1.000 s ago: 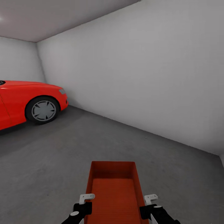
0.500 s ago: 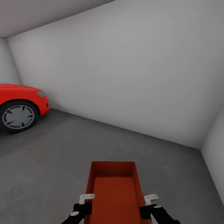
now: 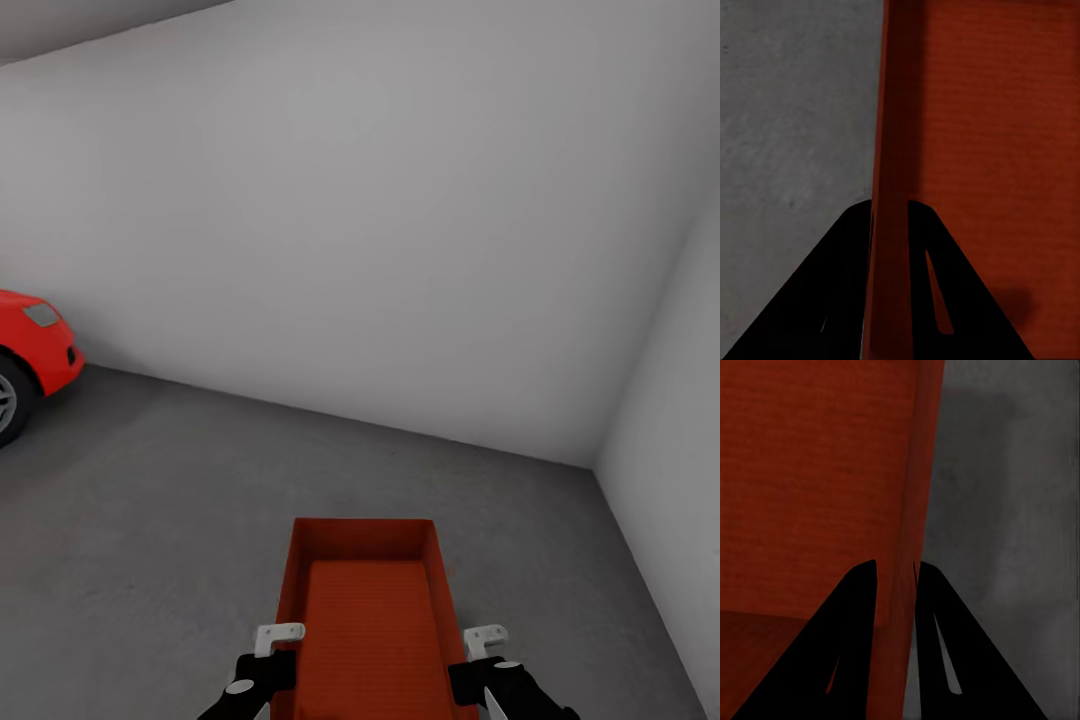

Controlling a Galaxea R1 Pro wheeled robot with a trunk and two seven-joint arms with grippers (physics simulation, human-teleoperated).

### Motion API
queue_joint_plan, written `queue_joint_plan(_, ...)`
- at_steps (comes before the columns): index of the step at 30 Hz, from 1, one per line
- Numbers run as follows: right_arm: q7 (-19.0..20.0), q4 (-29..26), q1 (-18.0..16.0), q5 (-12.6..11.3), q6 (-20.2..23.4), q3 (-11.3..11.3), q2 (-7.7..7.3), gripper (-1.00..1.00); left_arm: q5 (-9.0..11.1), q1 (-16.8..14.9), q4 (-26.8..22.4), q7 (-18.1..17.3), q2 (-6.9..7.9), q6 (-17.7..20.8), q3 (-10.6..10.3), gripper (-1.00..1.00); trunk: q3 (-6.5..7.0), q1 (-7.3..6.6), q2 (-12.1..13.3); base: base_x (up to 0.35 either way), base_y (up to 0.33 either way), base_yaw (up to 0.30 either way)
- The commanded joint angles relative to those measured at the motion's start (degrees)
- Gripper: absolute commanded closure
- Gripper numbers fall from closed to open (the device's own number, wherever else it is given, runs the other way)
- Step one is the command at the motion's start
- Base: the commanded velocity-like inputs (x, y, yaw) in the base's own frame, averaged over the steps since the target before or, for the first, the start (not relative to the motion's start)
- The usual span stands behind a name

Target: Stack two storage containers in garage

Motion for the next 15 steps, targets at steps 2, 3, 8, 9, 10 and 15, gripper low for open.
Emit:
queue_joint_plan(2, 0.50, 0.00, -0.04, -0.77, 0.36, 0.17, -0.59, 1.00, 0.03, -0.03, -0.15, 0.18, 2.43, -0.16, -0.34, 1.00, -0.05, 0.03, -0.02, 0.342, 0.000, -0.285)
queue_joint_plan(3, 0.50, -0.01, -0.04, -0.77, 0.36, 0.16, -0.59, 1.00, 0.03, -0.03, -0.15, 0.18, 2.43, -0.16, -0.34, 1.00, -0.05, 0.03, -0.02, 0.342, 0.000, -0.285)
queue_joint_plan(8, 0.50, -0.02, -0.04, -0.77, 0.36, 0.20, -0.59, 1.00, 0.03, -0.03, -0.15, 0.18, 2.43, -0.16, -0.34, 1.00, -0.05, 0.03, -0.02, 0.343, 0.000, -0.285)
queue_joint_plan(9, 0.50, -0.02, -0.04, -0.77, 0.36, 0.20, -0.59, 1.00, 0.03, -0.03, -0.15, 0.18, 2.43, -0.16, -0.34, 1.00, -0.05, 0.03, -0.02, 0.343, 0.000, -0.285)
queue_joint_plan(10, 0.50, -0.03, -0.04, -0.77, 0.36, 0.22, -0.59, 1.00, 0.03, -0.03, -0.15, 0.18, 2.43, -0.16, -0.34, 1.00, -0.05, 0.03, -0.02, 0.343, 0.000, -0.285)
queue_joint_plan(15, 0.50, -0.05, -0.04, -0.76, 0.36, 0.29, -0.59, 1.00, 0.03, -0.03, -0.15, 0.18, 2.43, -0.16, -0.34, 1.00, -0.05, 0.03, -0.02, 0.343, 0.000, -0.285)
